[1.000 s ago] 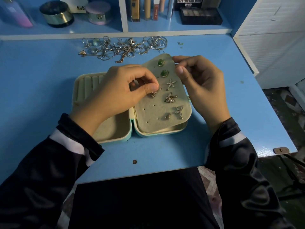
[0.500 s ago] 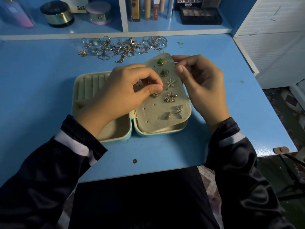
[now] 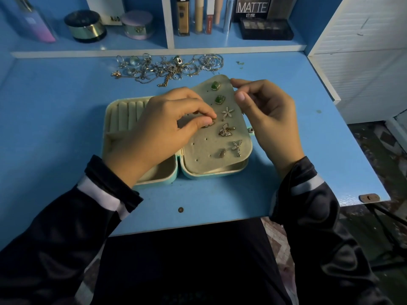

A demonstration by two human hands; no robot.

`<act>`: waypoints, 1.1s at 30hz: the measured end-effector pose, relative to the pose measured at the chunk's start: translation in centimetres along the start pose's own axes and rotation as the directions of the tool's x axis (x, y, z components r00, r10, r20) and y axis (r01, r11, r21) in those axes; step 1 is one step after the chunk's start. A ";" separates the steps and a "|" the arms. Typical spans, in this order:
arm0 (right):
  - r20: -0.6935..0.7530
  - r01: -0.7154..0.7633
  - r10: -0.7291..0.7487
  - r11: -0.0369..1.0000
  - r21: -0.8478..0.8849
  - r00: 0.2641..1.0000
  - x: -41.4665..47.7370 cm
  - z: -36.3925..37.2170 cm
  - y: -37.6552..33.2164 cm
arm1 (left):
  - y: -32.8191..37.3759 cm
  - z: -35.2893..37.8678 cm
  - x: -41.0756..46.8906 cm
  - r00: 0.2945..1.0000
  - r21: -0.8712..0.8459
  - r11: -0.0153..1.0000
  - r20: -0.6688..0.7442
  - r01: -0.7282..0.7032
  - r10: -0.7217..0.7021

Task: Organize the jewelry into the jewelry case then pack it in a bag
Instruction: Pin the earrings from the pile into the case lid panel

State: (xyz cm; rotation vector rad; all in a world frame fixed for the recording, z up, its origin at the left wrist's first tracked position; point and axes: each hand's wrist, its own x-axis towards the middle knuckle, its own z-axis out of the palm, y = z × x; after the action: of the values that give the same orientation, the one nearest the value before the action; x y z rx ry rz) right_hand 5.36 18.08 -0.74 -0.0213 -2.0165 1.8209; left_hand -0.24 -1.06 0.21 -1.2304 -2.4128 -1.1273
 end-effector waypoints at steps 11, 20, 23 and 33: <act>0.000 -0.082 0.085 0.971 0.225 0.996 -0.9 0.5 -0.7 | 1.9 0.6 -3.0 0.986 -0.004 0.992 -0.115 0.125 -0.124; -0.019 -0.092 0.106 0.931 0.352 0.994 -1.3 1.6 -1.3 | 2.9 -0.3 -4.1 0.976 -0.110 0.970 0.032 0.216 -0.214; -0.022 -0.093 0.109 0.923 0.372 0.994 -1.3 2.0 -1.8 | 3.2 -0.6 -4.5 0.972 -0.101 0.968 0.077 0.230 -0.223; 0.044 -0.137 0.133 0.854 0.501 0.990 -1.3 3.5 -2.6 | 2.5 -1.1 -5.0 0.961 -0.281 0.920 0.028 0.272 -0.276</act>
State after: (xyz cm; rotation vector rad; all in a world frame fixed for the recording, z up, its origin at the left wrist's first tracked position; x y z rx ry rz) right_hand 6.08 14.01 1.14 -0.0030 -1.5118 2.3897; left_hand 4.65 -3.90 -0.14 -0.9681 -2.5383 -1.6034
